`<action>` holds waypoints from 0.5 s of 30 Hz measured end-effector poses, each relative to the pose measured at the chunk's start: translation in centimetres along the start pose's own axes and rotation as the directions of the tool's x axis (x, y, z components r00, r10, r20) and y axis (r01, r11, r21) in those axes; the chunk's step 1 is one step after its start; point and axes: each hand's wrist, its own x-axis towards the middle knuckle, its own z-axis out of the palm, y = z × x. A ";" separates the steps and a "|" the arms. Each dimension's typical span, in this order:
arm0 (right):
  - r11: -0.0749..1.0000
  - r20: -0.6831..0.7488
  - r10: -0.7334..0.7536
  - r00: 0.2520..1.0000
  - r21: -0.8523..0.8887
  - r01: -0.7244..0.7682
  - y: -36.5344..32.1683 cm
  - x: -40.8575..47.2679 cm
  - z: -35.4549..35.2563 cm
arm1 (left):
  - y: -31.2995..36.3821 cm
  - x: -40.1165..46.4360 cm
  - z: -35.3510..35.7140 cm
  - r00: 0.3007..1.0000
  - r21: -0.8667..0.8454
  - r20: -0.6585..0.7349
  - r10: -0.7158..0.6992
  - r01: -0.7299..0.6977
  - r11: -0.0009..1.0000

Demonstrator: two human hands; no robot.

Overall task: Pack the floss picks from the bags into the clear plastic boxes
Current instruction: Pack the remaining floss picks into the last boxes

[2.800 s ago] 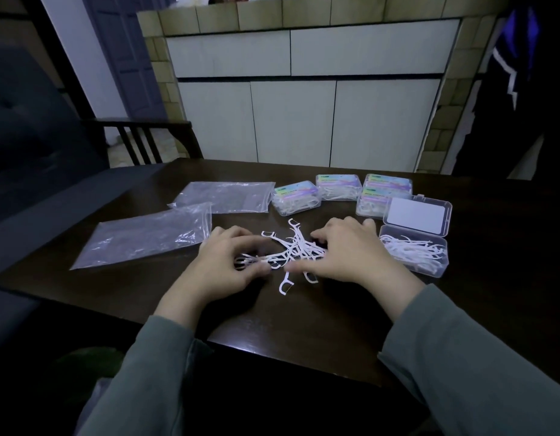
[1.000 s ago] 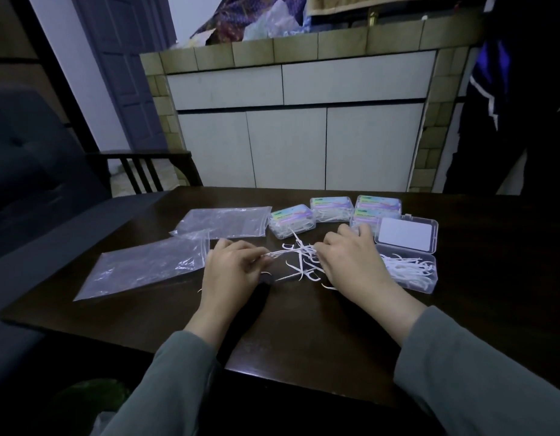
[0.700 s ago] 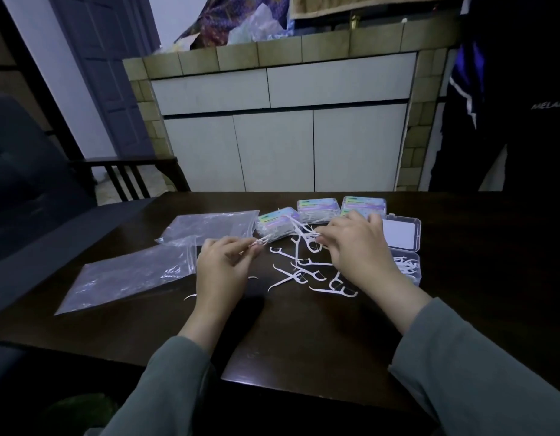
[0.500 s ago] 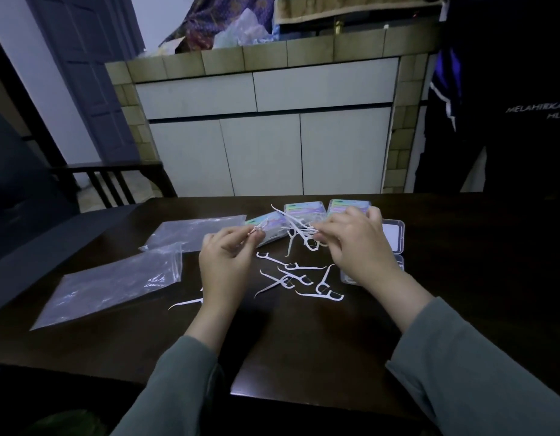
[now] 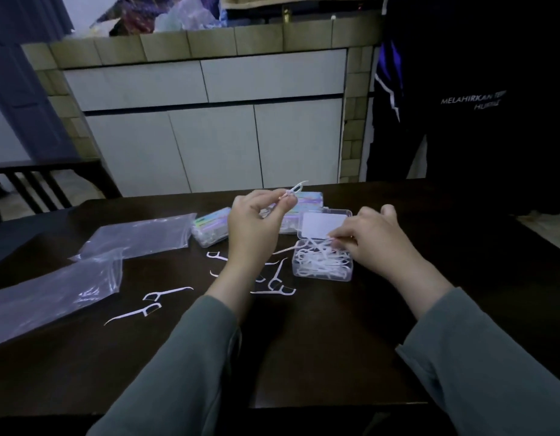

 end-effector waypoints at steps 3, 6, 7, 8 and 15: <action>0.999 0.049 0.025 0.998 0.047 -0.027 -0.3 0.0 0.2 | -0.1 0.0 1.1 0.999 0.009 0.052 0.012 -0.013 1.000; 0.994 0.041 0.019 0.999 0.108 -0.024 -0.6 -0.2 0.3 | -1.2 -0.5 1.6 0.991 0.003 0.137 0.000 0.000 1.000; 0.990 0.051 0.018 0.999 0.140 -0.025 -0.8 -0.2 0.3 | -1.6 -0.6 1.6 0.986 0.009 0.167 -0.004 0.003 1.000; 0.981 0.060 0.033 0.998 0.189 -0.044 -1.0 -0.2 0.3 | -1.9 -0.7 1.6 0.982 0.014 0.190 -0.014 0.012 1.000; 0.941 0.006 0.201 0.980 0.276 -0.195 0.8 -1.5 -0.1 | -2.4 -0.8 1.4 0.951 0.068 0.305 -0.057 0.038 0.997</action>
